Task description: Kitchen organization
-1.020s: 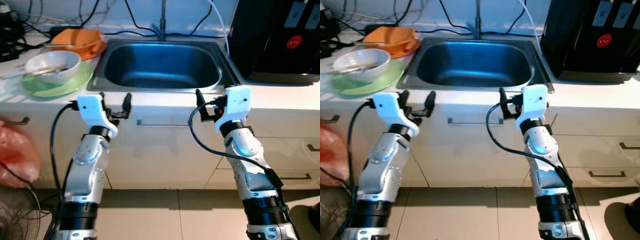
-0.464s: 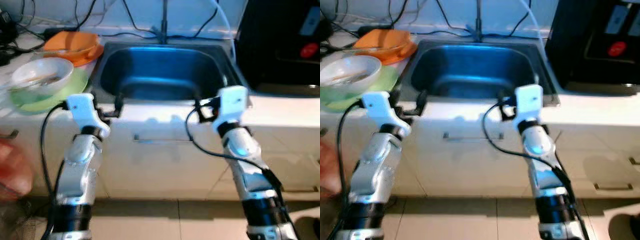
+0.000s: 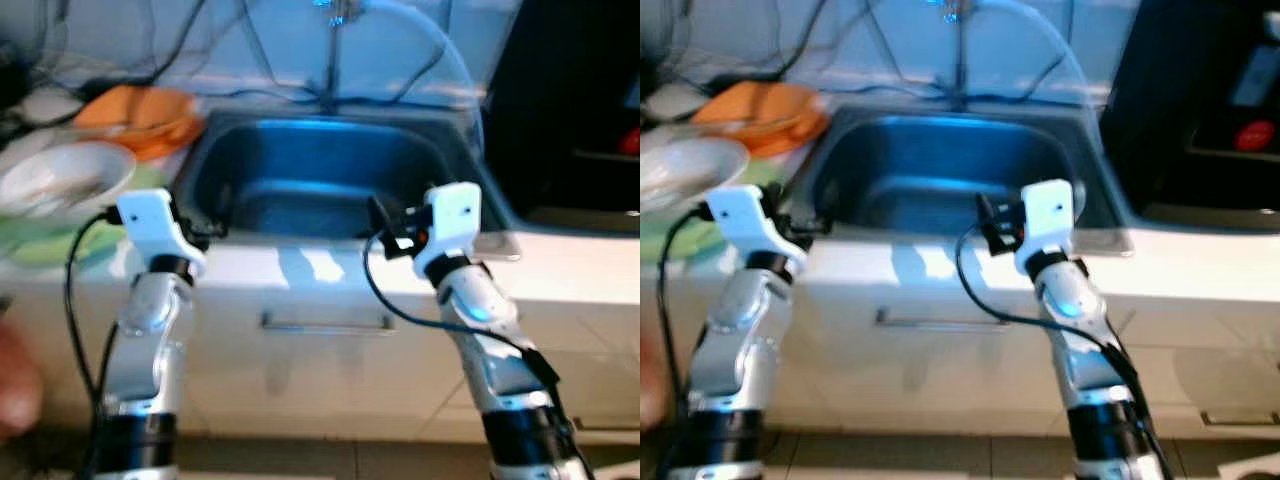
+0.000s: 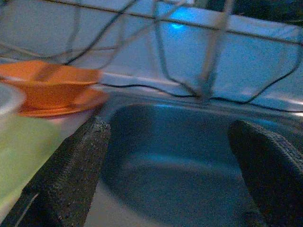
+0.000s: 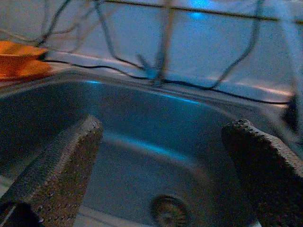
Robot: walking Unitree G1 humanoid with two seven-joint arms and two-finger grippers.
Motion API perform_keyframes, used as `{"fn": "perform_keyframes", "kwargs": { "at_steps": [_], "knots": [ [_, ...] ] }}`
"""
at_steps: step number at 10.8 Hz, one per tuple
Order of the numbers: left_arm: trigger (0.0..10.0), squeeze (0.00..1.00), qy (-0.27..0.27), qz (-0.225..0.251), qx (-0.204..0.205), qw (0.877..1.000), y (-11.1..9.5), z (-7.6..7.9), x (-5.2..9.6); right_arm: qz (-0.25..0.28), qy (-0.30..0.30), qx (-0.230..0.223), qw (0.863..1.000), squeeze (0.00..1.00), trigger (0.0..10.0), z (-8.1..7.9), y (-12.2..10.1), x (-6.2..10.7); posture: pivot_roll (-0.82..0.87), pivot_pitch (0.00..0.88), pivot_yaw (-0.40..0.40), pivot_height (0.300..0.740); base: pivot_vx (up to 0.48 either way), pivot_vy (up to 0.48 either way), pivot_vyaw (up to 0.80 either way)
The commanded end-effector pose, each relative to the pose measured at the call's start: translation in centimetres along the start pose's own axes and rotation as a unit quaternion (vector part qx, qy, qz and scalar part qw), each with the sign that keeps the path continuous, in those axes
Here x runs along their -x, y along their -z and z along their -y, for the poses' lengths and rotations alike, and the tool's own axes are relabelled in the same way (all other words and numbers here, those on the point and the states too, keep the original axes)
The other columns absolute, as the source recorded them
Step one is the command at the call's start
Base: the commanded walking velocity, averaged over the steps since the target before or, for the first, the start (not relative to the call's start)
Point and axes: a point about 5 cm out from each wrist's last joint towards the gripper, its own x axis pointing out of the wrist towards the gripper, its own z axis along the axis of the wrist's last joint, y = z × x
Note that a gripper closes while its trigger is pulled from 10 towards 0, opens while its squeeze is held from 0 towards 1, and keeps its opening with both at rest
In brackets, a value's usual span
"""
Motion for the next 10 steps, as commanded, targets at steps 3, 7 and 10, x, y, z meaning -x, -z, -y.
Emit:
{"fn": "perform_keyframes", "kwargs": {
  "at_steps": [3, 7, 10],
  "knots": [
    [10.0, 0.0, 0.005, -0.01, 0.0, 1.0, 0.32, 0.66, 0.25, -0.01, 0.006, -0.005, 1.0, 0.0, 10.0, 0.5, 0.24, 0.47, 0.02, 0.0, -0.005, 0.74, 0.0, 0.0, 0.0],
    [10.0, 0.0, -0.017, -0.01, -0.006, 1.0, 0.16, 0.38, 0.11, -0.008, 0.005, -0.003, 1.0, 0.0, 10.0, 0.21, 0.53, 0.77, 0.03, 0.0, 0.0, 0.74, 0.0, 0.0, 0.0],
    [10.0, 0.0, -0.022, -0.009, 0.001, 1.0, 0.05, 0.43, 0.0, 0.001, 0.013, -0.012, 1.0, 0.0, 10.0, 0.53, 0.19, 0.65, 0.03, 0.0, -0.002, 0.74, 0.0, 0.0, 0.0]
  ]
}}
